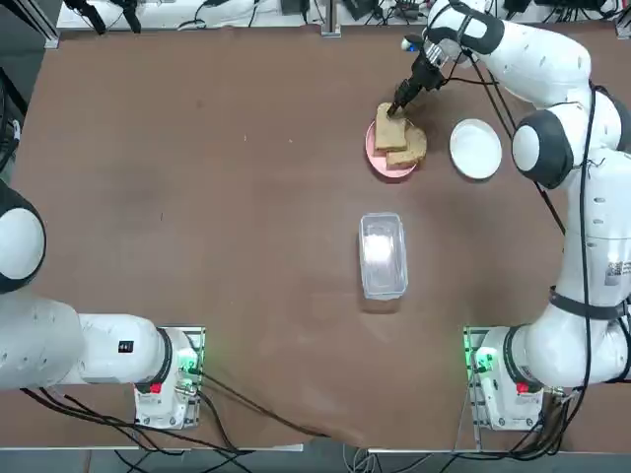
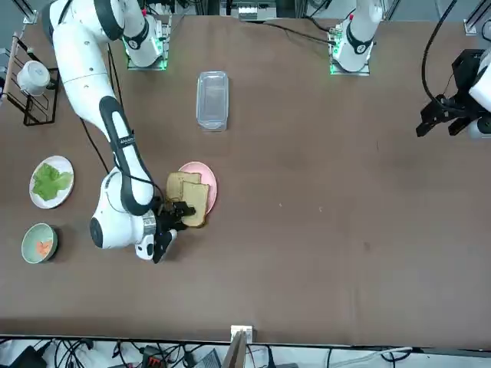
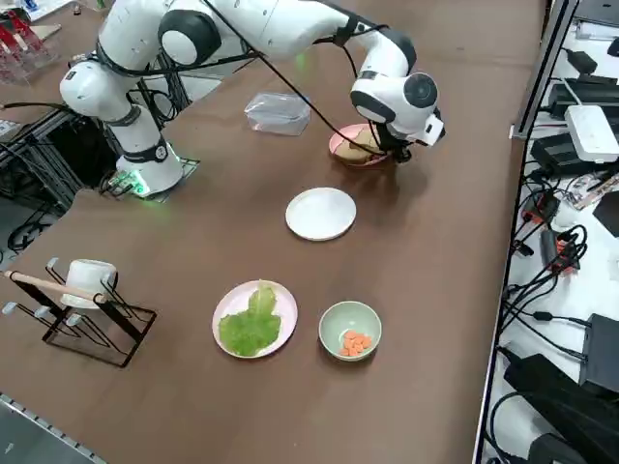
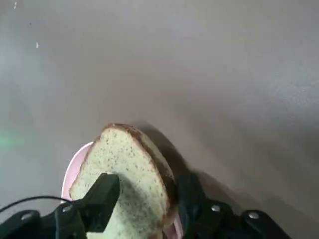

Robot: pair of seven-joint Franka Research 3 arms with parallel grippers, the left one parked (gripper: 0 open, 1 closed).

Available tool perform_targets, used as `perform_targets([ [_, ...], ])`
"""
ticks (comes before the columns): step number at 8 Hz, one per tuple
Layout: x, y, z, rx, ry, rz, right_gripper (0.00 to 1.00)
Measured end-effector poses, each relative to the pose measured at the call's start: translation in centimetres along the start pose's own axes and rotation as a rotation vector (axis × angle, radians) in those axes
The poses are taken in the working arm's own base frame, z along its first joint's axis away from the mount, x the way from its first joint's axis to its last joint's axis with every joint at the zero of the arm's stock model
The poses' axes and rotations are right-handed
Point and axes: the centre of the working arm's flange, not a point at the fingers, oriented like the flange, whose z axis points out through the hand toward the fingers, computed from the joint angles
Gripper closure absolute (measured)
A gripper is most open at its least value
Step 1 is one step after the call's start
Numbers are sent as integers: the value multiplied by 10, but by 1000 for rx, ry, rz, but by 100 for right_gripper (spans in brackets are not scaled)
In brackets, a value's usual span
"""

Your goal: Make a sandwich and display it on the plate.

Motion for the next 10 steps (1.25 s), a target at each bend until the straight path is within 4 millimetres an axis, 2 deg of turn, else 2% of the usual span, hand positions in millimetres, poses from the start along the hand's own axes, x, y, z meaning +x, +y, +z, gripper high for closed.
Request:
perform_targets([
  [1, 0, 1, -1, -1, 1, -2, 30],
  [8, -2, 5, -4, -10, 2, -8, 70],
  [9, -2, 5, -5, -23, -8, -18, 73],
  [10, -2, 6, -7, -37, -17, -27, 81],
])
